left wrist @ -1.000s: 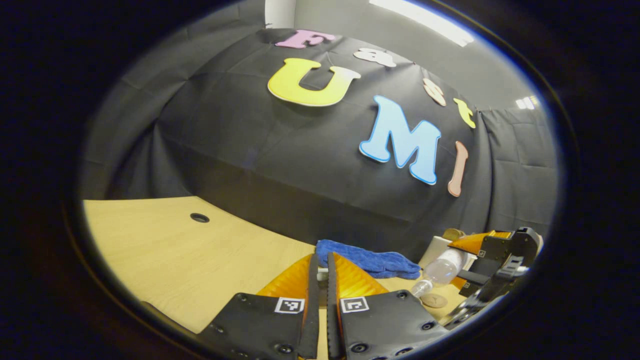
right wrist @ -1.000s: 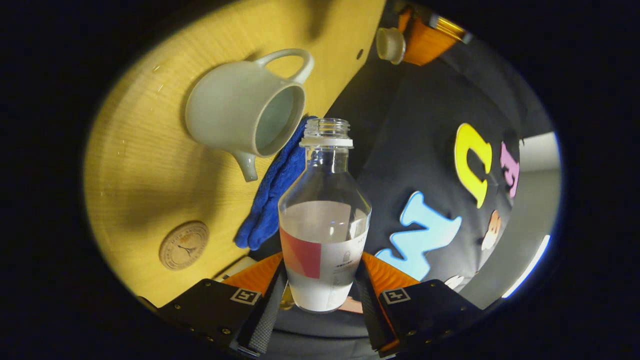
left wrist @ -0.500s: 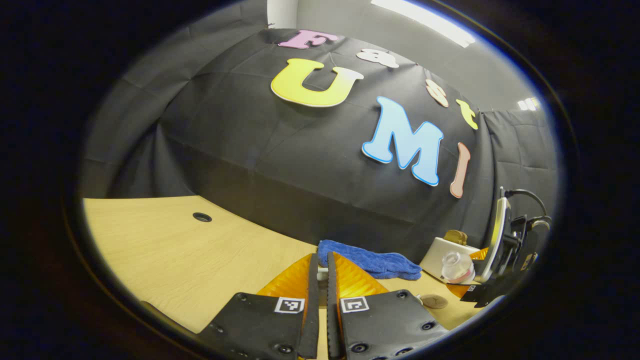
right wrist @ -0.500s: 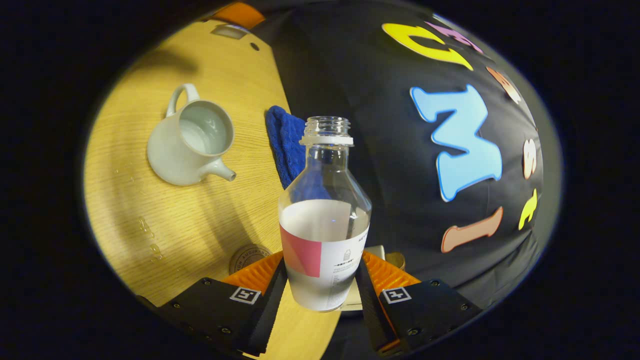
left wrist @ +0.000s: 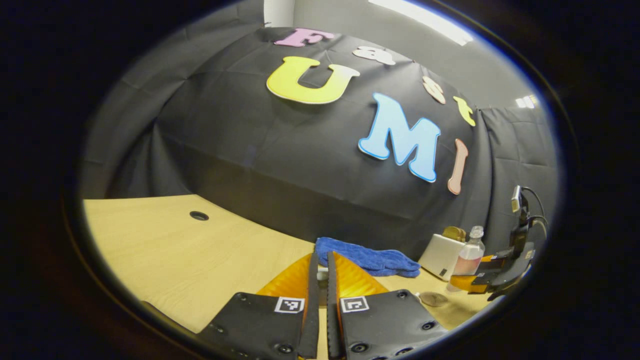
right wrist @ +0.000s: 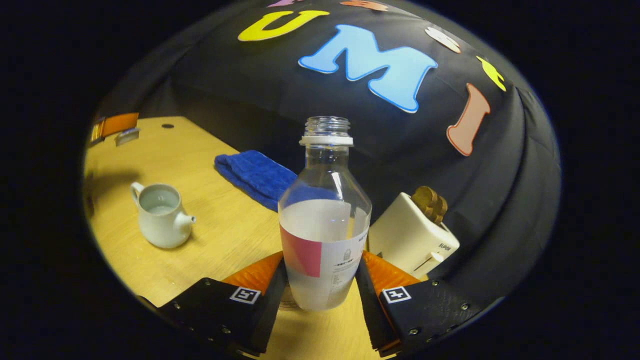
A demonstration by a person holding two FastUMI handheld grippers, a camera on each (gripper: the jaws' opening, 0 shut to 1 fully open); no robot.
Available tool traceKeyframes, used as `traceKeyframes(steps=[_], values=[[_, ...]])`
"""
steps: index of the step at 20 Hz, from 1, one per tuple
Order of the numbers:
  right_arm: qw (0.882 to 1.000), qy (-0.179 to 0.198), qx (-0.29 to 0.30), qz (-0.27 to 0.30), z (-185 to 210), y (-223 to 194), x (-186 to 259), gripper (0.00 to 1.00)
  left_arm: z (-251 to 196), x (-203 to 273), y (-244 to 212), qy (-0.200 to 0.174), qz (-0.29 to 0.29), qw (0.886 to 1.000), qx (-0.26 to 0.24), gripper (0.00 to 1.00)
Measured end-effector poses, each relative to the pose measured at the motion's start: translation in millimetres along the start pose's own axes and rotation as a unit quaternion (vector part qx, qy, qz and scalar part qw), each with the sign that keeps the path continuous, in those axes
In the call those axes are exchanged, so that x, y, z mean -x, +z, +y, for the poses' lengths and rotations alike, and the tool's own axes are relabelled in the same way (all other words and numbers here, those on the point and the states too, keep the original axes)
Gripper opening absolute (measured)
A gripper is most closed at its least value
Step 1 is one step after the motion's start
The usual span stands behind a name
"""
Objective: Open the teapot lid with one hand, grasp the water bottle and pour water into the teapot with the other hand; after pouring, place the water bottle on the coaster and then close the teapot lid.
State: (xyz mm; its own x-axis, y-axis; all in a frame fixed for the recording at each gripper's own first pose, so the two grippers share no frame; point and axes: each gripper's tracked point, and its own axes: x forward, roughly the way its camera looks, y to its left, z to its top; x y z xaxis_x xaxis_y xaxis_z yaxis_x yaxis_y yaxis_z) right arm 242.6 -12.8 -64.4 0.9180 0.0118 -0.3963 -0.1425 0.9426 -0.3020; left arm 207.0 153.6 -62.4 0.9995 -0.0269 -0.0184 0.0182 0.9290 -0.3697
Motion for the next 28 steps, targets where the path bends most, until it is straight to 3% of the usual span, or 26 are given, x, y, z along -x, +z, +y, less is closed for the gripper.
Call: traceKeyframes(steps=[3,7,11,28], values=[[0.999,-0.002,-0.042,-0.016,-0.3,-4.2,-3.8,0.74,0.8,0.3,-0.2,0.001,-0.001,1.000,-0.001,0.15],[0.992,0.030,-0.120,-0.026,12.2,-5.4,-9.8,0.74,0.7,0.2,1.3,0.001,-0.004,1.000,-0.001,0.12],[0.987,0.034,-0.152,-0.031,16.2,-5.7,-12.6,0.74,-0.6,0.5,0.2,-0.002,-0.003,1.000,0.000,0.12],[0.981,0.041,-0.189,-0.026,22.0,-12.0,-17.5,0.79,-3.1,-0.6,-2.7,-0.005,0.003,1.000,0.000,0.12]])
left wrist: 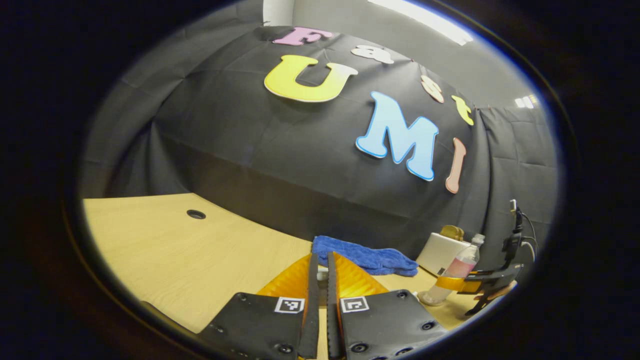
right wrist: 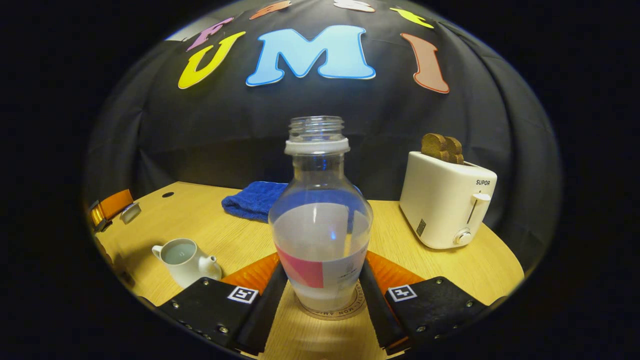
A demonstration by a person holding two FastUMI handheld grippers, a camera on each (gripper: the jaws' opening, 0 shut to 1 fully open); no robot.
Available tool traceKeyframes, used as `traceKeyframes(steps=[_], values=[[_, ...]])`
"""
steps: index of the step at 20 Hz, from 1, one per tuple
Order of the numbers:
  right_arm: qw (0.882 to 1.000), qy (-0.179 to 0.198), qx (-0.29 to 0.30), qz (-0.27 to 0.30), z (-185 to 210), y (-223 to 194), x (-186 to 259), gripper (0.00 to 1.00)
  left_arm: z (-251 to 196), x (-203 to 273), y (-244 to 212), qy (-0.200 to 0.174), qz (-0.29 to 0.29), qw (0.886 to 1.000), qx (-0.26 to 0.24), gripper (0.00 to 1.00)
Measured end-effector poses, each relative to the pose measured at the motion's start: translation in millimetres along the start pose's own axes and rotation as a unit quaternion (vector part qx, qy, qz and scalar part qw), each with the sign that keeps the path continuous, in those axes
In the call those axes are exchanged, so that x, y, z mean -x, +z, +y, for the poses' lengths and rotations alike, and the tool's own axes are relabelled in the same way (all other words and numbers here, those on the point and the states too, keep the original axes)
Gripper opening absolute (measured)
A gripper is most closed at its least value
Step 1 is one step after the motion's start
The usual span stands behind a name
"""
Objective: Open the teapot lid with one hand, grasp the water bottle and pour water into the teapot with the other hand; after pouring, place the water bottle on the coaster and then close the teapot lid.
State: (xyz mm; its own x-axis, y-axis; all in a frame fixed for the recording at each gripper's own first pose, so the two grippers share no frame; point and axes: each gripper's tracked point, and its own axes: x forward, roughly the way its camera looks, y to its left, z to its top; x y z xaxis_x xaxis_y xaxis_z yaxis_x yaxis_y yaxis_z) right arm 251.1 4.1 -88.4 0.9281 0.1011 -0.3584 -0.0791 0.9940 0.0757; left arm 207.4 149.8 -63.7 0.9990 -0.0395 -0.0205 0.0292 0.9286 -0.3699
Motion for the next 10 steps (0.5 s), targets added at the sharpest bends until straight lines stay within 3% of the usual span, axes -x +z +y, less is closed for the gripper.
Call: traceKeyframes(steps=[5,7,10], values=[[1.000,-0.007,-0.010,-0.023,-0.8,12.0,3.0,0.80,-0.8,-1.2,-0.9,-0.001,0.004,1.000,-0.001,0.12],[0.999,-0.027,0.012,-0.024,-11.2,10.9,3.8,0.96,-0.3,-0.2,-1.1,-0.001,0.003,1.000,-0.002,0.15],[0.999,-0.030,0.027,-0.029,-10.9,14.3,8.4,0.96,0.4,-0.1,0.1,0.000,0.001,1.000,-0.003,0.15]])
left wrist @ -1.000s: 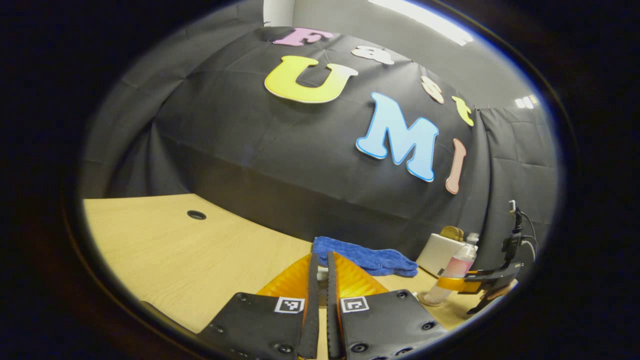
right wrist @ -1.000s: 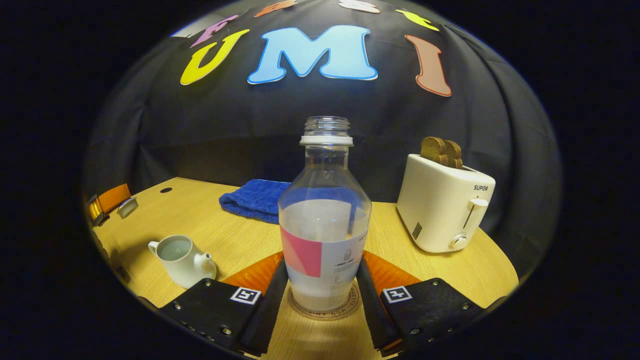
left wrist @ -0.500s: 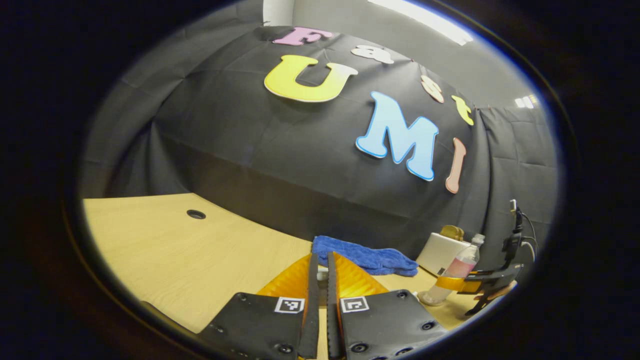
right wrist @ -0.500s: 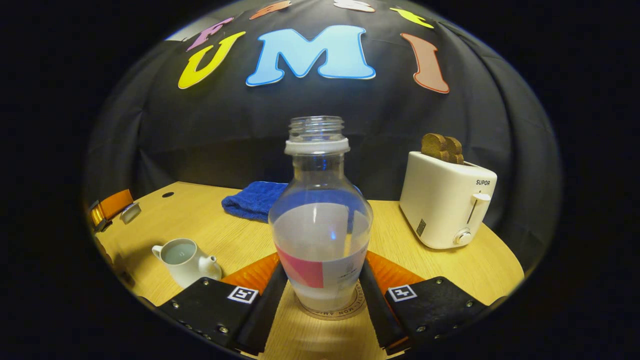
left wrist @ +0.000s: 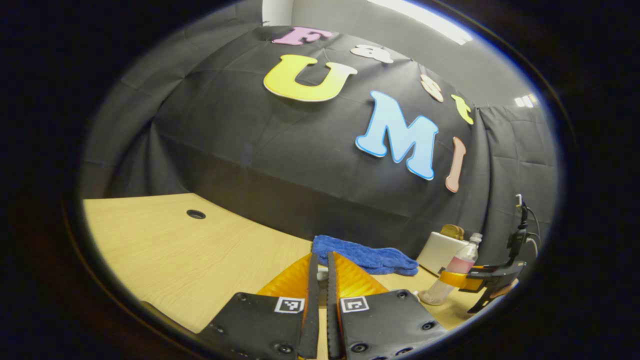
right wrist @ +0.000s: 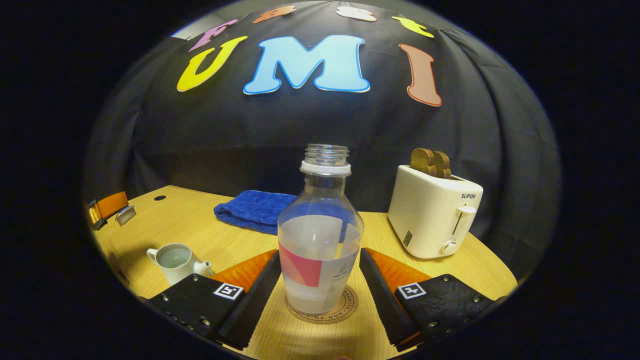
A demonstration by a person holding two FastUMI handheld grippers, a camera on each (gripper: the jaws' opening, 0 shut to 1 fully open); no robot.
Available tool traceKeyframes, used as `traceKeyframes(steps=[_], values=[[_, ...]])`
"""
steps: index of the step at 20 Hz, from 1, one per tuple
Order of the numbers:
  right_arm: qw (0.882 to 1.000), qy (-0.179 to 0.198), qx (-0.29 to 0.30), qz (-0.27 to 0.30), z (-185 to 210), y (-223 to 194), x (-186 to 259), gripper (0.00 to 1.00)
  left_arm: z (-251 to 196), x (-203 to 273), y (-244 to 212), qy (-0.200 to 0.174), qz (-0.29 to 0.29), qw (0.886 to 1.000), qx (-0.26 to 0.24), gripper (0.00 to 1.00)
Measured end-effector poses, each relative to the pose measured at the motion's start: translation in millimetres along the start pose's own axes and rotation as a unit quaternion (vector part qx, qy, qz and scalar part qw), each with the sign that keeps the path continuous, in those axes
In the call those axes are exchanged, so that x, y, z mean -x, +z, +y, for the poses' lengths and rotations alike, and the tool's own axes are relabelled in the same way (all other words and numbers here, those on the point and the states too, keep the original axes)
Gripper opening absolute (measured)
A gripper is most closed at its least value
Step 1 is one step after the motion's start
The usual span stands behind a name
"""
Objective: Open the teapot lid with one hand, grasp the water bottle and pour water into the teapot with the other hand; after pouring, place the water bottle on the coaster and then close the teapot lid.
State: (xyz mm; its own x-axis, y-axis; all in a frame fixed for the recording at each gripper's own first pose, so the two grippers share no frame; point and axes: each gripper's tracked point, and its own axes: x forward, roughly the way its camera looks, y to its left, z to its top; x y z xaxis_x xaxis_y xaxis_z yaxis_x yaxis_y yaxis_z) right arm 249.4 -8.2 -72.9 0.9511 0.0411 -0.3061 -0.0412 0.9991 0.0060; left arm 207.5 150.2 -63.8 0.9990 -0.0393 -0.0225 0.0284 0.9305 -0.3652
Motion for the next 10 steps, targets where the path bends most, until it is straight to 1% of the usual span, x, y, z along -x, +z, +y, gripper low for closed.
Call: traceKeyframes(steps=[3,7,10], values=[[1.000,0.004,-0.014,-0.015,0.4,14.2,4.4,0.96,-1.5,-1.1,-0.7,-0.001,0.003,1.000,-0.001,0.15],[0.997,0.015,-0.050,-0.051,0.9,48.9,15.4,0.96,-3.4,-0.4,-3.1,-0.004,0.006,1.000,-0.005,0.15],[0.995,0.022,-0.058,-0.083,0.2,76.7,28.1,0.96,-6.2,0.2,-2.3,-0.006,0.004,1.000,-0.009,0.10]])
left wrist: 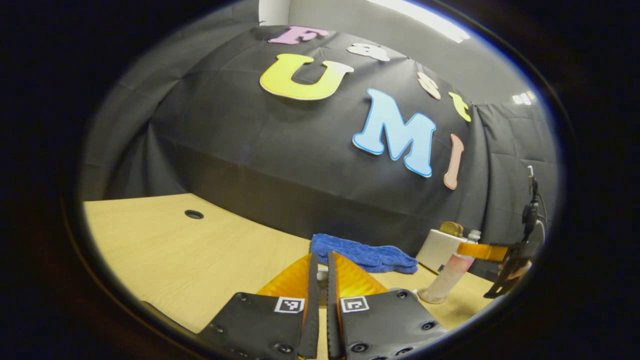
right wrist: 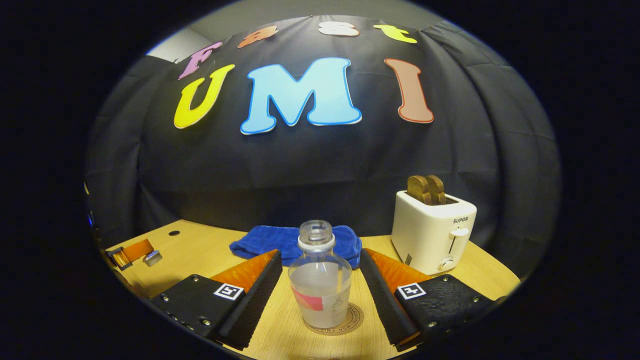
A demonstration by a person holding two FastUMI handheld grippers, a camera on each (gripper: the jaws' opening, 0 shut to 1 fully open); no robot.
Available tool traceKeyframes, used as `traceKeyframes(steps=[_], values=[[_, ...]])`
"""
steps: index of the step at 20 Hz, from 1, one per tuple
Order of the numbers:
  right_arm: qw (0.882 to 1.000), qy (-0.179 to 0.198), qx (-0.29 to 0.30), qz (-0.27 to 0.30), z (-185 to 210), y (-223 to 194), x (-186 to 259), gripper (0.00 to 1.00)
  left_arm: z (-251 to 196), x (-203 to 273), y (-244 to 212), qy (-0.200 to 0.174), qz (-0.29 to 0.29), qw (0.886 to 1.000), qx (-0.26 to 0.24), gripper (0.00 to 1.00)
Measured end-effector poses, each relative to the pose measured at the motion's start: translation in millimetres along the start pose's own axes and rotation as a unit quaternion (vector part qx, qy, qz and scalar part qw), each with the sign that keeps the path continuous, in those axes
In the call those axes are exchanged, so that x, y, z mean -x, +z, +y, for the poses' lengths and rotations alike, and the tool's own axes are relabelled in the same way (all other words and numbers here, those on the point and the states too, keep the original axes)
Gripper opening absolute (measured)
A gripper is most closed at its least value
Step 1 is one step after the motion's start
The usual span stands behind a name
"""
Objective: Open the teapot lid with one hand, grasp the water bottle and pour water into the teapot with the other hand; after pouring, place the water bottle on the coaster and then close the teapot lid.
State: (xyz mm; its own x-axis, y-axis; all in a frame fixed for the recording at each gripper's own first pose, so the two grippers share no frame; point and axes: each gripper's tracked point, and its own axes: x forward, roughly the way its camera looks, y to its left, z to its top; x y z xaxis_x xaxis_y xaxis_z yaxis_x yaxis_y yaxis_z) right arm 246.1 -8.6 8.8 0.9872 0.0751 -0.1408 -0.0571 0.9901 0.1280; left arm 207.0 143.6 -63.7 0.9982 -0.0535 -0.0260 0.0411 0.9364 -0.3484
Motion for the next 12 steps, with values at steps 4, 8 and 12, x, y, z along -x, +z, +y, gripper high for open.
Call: traceKeyframes(steps=[4,8,12], values=[[1.000,0.006,0.012,-0.023,3.6,20.9,19.1,0.96,-7.5,0.0,-2.6,-0.008,0.004,1.000,-0.005,0.14],[0.999,0.003,0.029,-0.033,6.5,26.0,43.2,0.96,-24.6,2.1,1.6,-0.031,0.003,0.999,-0.015,0.15],[0.999,0.008,0.018,-0.036,11.7,15.3,70.4,0.96,-53.0,3.8,2.3,-0.072,0.014,0.997,-0.020,0.16]])
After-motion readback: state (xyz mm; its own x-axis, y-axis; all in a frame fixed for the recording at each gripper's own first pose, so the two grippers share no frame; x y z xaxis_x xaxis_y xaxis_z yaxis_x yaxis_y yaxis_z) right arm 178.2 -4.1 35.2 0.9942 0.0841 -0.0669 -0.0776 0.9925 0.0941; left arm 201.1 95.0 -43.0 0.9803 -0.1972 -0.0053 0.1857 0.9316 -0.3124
